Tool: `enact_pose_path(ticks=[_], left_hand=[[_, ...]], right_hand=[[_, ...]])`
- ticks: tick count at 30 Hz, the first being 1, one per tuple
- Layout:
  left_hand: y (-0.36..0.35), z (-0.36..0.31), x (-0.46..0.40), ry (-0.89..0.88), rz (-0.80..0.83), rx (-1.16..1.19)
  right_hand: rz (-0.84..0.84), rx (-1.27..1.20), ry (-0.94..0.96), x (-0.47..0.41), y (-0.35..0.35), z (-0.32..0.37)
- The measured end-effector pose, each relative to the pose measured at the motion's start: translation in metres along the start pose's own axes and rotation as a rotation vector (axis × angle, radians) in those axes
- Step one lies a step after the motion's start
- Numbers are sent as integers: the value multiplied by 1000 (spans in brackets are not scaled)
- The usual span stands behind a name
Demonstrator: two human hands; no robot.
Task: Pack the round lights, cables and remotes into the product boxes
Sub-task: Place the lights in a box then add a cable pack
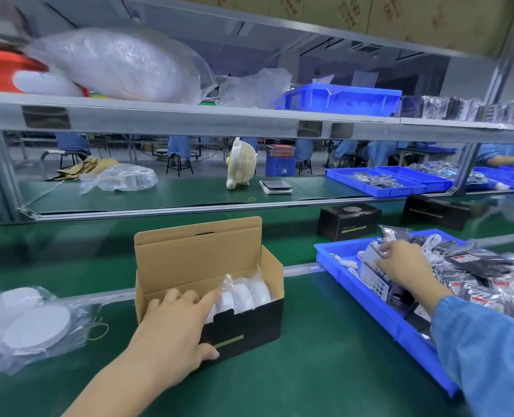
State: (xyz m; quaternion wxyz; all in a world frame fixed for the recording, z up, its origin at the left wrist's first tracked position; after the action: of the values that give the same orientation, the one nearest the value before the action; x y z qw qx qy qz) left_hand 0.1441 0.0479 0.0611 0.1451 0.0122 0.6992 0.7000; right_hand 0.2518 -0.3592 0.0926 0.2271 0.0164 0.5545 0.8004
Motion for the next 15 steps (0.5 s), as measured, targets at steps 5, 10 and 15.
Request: enact_pose_path(ticks=[5, 10, 15], left_hand=[[-4, -1, -2, -18, 2, 27], [-3, -2, -1, -35, -10, -39], [-3, -6, 2, -67, -29, -29]], right_hand=[[-329, -560, 647, 80, 82, 130], [-57, -189, 1179, 175, 20, 274], [17, 377, 1053, 160, -46, 284]])
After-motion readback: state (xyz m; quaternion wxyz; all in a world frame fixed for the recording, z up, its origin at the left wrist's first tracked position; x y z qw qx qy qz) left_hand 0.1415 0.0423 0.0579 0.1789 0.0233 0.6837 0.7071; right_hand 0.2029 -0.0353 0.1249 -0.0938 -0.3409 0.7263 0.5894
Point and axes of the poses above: each hand's wrist, its own x-axis away from the middle knuckle, its own y-axis out of the back of the hand, z = x × y, the point moved 10 cm from there along -x, towards the middle knuckle, and after that the axes turned 1 degree about x, right-handed, at the moved point
